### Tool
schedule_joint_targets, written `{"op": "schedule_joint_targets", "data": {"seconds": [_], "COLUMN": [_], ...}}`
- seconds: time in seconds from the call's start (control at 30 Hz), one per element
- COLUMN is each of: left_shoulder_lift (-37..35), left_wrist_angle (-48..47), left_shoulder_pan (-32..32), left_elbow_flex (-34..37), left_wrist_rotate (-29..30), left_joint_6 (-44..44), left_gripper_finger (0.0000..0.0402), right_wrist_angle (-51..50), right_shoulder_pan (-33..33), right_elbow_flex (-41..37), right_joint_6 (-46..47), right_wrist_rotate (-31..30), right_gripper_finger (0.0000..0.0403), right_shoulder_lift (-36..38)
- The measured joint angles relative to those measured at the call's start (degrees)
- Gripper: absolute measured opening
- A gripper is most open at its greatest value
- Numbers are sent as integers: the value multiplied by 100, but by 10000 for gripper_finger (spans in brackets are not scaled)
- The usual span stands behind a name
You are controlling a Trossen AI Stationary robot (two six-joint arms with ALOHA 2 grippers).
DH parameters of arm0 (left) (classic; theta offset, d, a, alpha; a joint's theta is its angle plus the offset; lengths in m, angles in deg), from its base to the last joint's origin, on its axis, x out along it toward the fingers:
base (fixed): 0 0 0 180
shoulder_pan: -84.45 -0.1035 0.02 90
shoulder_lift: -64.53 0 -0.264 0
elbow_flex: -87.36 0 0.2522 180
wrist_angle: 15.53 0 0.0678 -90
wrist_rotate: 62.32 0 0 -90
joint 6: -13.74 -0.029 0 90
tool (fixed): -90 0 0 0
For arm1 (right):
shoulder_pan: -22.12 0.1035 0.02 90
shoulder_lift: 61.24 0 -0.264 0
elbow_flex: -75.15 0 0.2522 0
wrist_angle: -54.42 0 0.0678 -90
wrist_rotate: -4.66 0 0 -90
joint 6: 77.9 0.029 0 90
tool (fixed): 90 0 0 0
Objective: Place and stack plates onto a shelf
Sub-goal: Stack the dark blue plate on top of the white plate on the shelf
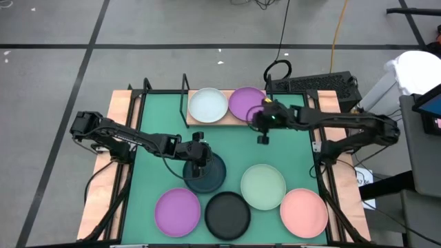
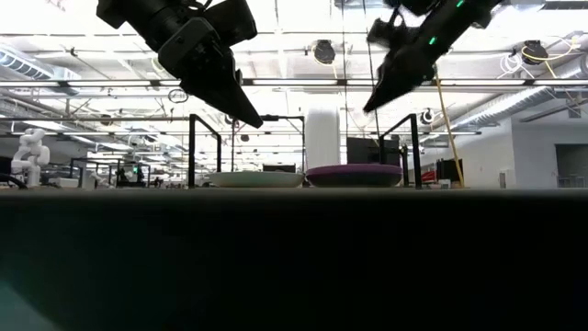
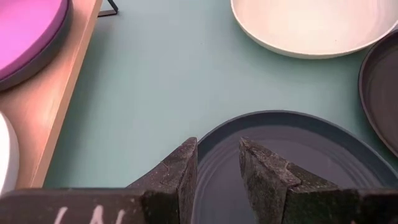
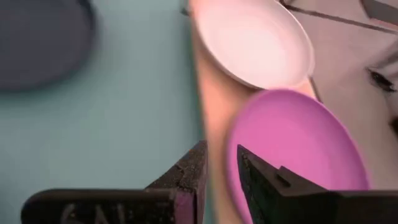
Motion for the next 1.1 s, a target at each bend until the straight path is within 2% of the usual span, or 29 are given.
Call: {"op": "schedule_joint_targets", "data": {"seconds": [0.23, 0.6, 0.77, 0.93, 1.1], "left_shoulder_lift": [0, 0, 0, 0, 0], "left_wrist_angle": [74, 52, -161, -776, -996], "left_shoulder_pan": [0, 240, 636, 1174, 1730], "left_elbow_flex": [0, 0, 0, -2, -2], "left_wrist_rotate": [0, -29, -189, -191, -196], "left_joint_6": [69, 515, 754, 1034, 1635], "left_gripper_finger": [124, 124, 124, 124, 125], "right_wrist_angle": [-408, -663, -733, -785, -1045], "right_shoulder_pan": [999, 2269, 2561, 2715, 2793], "right_elbow_flex": [2, 2, -102, -266, -313], "right_joint_6": [760, 952, 923, 983, 1194], "right_wrist_rotate": [-16, -14, -5, -1, -1], "right_gripper_finger": [73, 73, 73, 73, 73], "right_shoulder_lift": [408, 367, 365, 401, 413]}}
